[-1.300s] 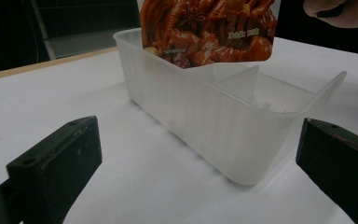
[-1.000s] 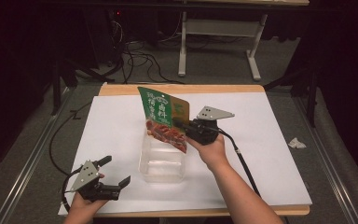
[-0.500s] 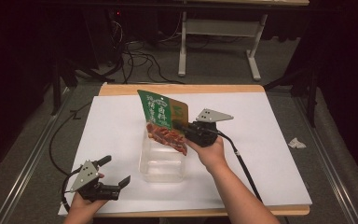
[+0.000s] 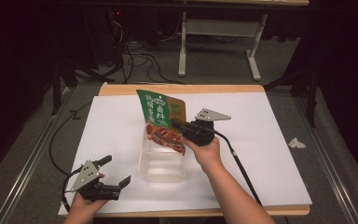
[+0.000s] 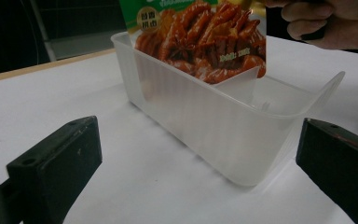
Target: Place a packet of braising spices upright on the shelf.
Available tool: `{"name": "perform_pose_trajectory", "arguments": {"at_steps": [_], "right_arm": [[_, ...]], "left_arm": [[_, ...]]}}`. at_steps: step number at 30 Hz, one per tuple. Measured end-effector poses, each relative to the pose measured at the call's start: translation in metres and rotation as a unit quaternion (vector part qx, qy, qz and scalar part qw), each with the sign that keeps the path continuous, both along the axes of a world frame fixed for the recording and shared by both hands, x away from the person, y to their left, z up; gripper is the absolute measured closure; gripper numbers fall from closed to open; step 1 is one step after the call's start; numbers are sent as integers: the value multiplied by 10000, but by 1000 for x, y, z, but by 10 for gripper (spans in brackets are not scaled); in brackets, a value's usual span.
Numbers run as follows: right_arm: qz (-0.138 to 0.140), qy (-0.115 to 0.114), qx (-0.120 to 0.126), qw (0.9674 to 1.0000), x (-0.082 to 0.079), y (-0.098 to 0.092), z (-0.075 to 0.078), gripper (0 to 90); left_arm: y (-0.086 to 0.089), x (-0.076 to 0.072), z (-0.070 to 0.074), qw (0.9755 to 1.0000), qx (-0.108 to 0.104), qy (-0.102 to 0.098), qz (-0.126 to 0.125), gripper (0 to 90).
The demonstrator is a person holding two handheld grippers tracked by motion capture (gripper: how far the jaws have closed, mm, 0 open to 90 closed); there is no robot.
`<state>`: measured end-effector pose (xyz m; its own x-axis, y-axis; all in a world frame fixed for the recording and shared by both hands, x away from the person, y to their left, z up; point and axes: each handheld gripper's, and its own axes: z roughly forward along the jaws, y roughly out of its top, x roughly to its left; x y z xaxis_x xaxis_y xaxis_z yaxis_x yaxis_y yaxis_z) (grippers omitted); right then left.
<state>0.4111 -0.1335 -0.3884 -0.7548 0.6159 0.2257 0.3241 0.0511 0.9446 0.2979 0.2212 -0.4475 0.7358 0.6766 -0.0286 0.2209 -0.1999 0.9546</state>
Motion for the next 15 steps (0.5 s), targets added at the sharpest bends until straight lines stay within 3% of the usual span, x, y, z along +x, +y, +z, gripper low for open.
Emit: {"name": "perform_pose_trajectory", "arguments": {"at_steps": [4, 13, 14, 15], "right_arm": [[-84, 68, -264, 9996, 3, 3, -9, 900], [-190, -12, -288, 9994, 0, -3, -20, 888], [-147, 41, -403, 9991, -1, -4, -22, 797], [-155, 61, -427, 9990, -1, -4, -23, 765]], "left_arm": [[0, 0, 0, 10000, 4, -1, 1, 7], [0, 0, 0, 10000, 16, -9, -6, 7], [0, 0, 0, 10000, 27, -6, -17, 7], [0, 1, -1, 10000, 41, -4, -22, 7]]}}
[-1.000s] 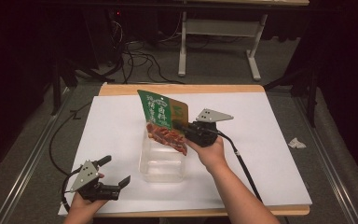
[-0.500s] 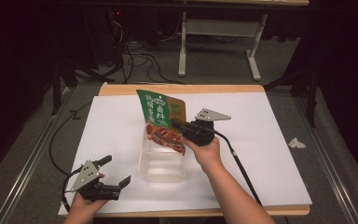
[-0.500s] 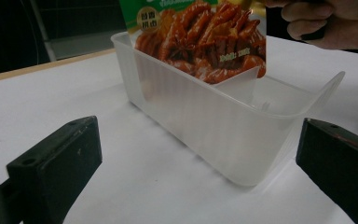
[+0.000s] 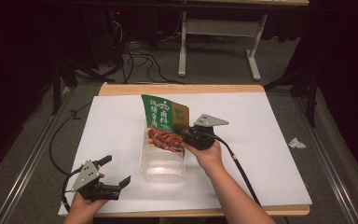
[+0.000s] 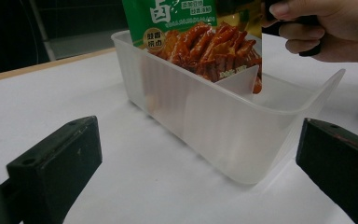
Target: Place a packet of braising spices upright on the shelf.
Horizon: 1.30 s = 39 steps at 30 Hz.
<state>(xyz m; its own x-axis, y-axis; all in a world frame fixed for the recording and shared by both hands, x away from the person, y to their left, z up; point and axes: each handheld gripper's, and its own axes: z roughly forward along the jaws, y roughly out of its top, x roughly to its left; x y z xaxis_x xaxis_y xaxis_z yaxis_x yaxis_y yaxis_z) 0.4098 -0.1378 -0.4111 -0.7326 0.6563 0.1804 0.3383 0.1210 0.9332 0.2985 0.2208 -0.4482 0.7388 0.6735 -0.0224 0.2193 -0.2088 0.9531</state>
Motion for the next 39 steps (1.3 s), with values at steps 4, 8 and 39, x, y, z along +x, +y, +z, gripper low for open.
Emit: {"name": "perform_pose_trajectory", "arguments": {"at_steps": [4, 8, 39], "right_arm": [[-8, -132, -107, 9999, -4, 0, 2, 629], [-27, -342, -319, 9989, -9, -1, 7, 448], [-1608, -354, -467, 9852, -124, -194, -27, 215]], "left_arm": [[-1, 0, 0, 10000, 8, 10, -2, 7], [-1, 1, -1, 10000, 33, 13, -11, 7], [-9, 2, -5, 9997, 212, 146, -55, 8]]}}
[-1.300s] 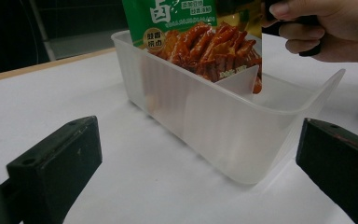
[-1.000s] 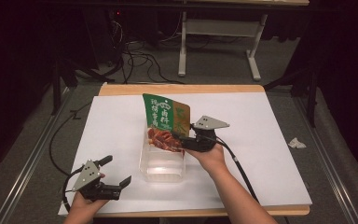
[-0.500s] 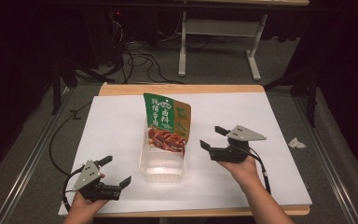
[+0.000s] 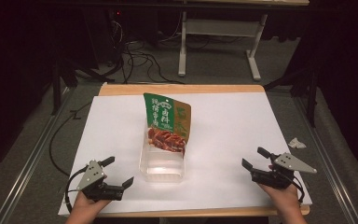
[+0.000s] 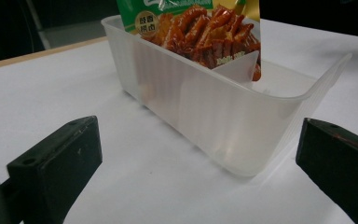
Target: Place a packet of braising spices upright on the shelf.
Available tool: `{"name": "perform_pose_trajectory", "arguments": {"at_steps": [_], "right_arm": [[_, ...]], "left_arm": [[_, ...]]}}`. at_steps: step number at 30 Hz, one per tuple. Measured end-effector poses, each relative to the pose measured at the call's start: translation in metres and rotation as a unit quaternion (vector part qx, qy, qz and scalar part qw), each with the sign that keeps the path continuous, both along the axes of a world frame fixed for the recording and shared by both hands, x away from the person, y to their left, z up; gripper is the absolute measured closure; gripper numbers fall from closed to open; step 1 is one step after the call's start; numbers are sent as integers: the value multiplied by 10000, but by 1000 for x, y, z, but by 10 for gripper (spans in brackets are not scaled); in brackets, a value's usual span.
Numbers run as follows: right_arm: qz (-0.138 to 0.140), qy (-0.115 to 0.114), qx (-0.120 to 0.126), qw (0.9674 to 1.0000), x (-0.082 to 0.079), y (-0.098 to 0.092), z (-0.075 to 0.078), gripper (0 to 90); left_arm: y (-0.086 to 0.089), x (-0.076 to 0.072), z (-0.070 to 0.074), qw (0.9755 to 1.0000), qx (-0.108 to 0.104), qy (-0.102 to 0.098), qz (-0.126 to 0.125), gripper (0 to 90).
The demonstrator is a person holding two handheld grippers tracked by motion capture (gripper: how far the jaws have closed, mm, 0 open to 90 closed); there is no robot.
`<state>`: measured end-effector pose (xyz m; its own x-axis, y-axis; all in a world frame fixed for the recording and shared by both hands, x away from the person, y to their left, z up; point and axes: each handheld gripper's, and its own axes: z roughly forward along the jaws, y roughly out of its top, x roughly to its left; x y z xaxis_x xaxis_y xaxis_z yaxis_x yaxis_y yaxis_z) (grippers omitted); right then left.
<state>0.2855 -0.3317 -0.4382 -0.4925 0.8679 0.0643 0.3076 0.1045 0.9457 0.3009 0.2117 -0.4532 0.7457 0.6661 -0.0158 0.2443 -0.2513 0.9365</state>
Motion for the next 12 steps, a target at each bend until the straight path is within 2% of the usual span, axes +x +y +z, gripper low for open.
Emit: {"name": "perform_pose_trajectory", "arguments": {"at_steps": [3, 9, 12], "right_arm": [[-16, -28, 45, 10000, 1, 0, 1, 215], [83, -87, -159, 9998, 2, 6, -2, 216], [4, -89, -84, 9999, 2, 2, -2, 215]], "left_arm": [[-3, 1, -1, 10000, 35, 32, -25, 8], [-2, 1, -1, 10000, 33, 20, -15, 8], [-2, 1, -1, 10000, 17, 14, -17, 8]]}}
